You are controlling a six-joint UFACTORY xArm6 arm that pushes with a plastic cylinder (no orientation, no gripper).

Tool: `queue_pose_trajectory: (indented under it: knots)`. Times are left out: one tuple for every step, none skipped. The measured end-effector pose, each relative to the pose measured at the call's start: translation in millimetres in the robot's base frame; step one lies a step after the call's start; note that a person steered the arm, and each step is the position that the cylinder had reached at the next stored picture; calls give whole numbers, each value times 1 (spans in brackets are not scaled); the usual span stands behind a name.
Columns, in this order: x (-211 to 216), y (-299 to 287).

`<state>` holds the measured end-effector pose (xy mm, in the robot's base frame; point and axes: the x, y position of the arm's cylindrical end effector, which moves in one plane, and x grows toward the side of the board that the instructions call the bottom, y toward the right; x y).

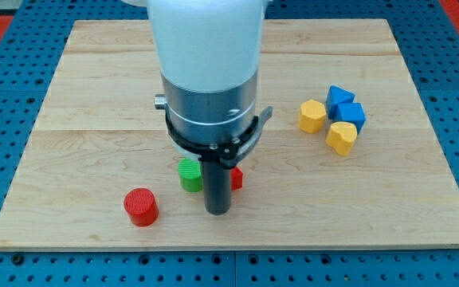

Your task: Separate red star from green circle

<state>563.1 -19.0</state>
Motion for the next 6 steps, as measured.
queue_pose_trajectory:
  knots:
    - [-25,4]
    - [-50,5]
    - [-68,4]
    - [-78,-6]
    - [-96,-7]
    - [-113,-14]
